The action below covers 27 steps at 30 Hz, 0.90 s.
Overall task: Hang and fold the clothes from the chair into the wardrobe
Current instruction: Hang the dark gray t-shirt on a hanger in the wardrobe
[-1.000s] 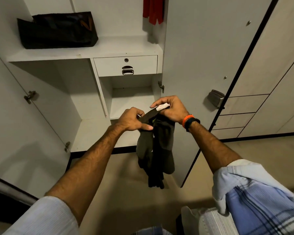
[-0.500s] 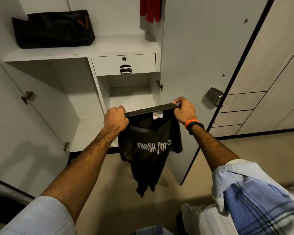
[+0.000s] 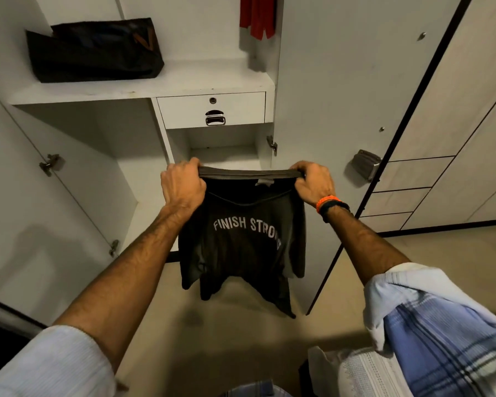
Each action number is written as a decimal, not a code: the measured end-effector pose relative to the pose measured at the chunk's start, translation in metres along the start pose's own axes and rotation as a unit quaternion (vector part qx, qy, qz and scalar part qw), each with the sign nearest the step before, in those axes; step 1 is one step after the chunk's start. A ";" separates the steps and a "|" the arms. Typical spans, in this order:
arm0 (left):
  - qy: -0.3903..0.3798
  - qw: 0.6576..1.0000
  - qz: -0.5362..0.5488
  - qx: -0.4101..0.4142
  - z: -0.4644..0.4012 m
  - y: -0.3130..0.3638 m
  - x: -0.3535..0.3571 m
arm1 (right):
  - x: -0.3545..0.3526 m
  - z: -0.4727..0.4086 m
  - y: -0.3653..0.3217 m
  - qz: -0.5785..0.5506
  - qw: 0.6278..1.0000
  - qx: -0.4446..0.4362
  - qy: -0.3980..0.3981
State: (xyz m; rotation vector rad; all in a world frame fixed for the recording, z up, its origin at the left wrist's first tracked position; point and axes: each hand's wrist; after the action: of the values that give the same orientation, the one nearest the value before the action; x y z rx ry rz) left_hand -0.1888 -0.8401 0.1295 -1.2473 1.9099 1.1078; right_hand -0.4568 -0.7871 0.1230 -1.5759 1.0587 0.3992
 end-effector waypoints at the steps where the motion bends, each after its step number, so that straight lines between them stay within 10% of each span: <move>1: -0.004 0.997 0.067 -0.039 0.000 0.000 0.000 | 0.000 0.001 0.000 -0.004 1.000 -0.018 0.017; 4: -0.015 0.969 0.217 -0.117 0.010 0.002 0.005 | 0.003 0.011 -0.002 -0.037 0.997 -0.036 0.055; 9: -0.163 0.952 0.217 -0.142 0.030 0.004 0.027 | 0.025 0.021 0.014 -0.010 0.992 0.053 -0.118; 13: -0.252 0.866 0.369 -0.224 0.049 0.014 0.053 | 0.029 0.046 0.026 -0.019 0.972 0.092 -0.217; 21: -0.355 0.723 0.522 -0.280 0.108 0.080 0.104 | 0.033 0.157 0.086 -0.088 0.956 0.276 -0.033; 27: -0.488 0.755 0.419 -0.129 0.166 0.142 0.128 | 0.000 0.256 0.143 -0.105 0.900 0.415 0.080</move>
State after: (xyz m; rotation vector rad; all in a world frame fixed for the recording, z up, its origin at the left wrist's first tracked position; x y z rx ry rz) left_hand -0.3628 -0.7184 -0.0088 0.2918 1.4060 1.9812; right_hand -0.4986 -0.5472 -0.0410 -0.9315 0.9777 -0.3191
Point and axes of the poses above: each hand's wrist, its own z-axis away from the middle knuckle, its own x-axis out of the palm, y = z × x, and after that the axes turned 1 degree about -x, right-handed
